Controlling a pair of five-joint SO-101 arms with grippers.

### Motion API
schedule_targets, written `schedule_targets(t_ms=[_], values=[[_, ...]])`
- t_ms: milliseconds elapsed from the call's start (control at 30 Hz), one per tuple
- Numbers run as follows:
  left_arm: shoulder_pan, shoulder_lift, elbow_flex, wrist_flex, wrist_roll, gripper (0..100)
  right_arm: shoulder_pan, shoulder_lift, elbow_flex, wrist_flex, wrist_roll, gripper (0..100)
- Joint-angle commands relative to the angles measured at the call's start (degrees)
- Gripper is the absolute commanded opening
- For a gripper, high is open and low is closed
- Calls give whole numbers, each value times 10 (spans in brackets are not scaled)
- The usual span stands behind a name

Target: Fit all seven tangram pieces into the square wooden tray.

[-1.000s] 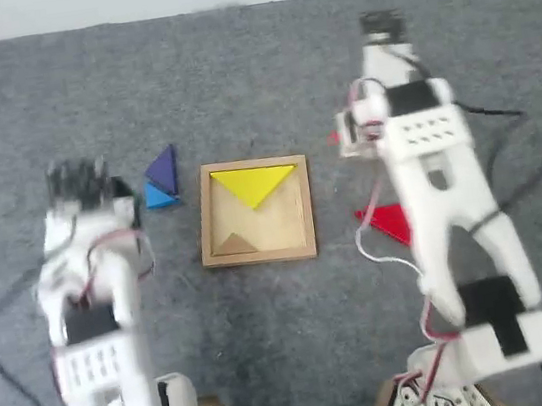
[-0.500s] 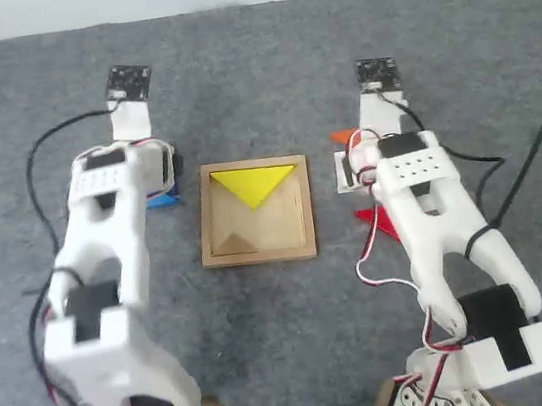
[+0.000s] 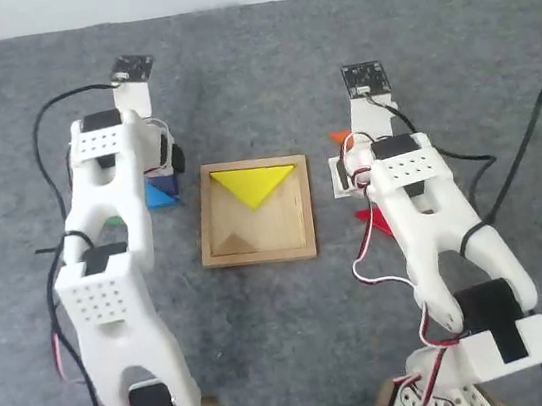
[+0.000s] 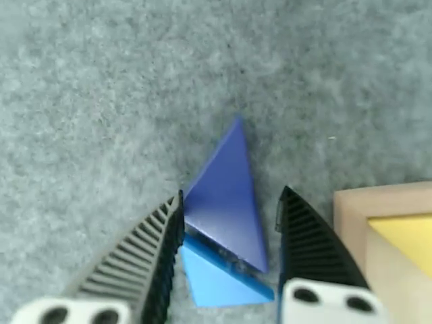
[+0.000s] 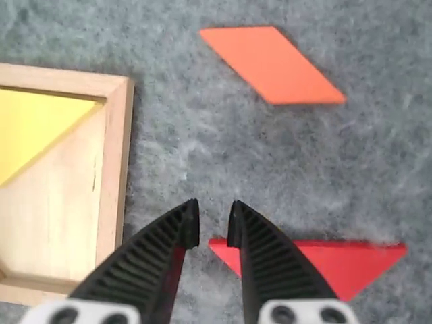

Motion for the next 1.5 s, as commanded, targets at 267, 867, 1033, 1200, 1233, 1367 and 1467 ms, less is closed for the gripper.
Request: schedule_targets(t_ms=[267, 867, 1033, 1200, 1233, 1367, 1467], values=[[4, 95, -195, 155, 2, 205, -4, -7, -24, -6, 8, 80], [6, 263, -490, 293, 1, 13, -3, -7, -24, -6, 8, 80], [0, 264, -553, 332, -8, 15, -3, -7, -24, -7, 8, 80], [-31, 235, -574, 332, -17, 74, 0, -7, -24, -7, 8, 80], [-39, 233, -573, 331, -18, 110, 0, -7, -24, -7, 8, 80], [-48, 265, -574, 319, -26, 197, -3, -7, -24, -6, 8, 80], [-46, 304, -576, 307, -47, 202, -3, -7, -24, -6, 8, 80]])
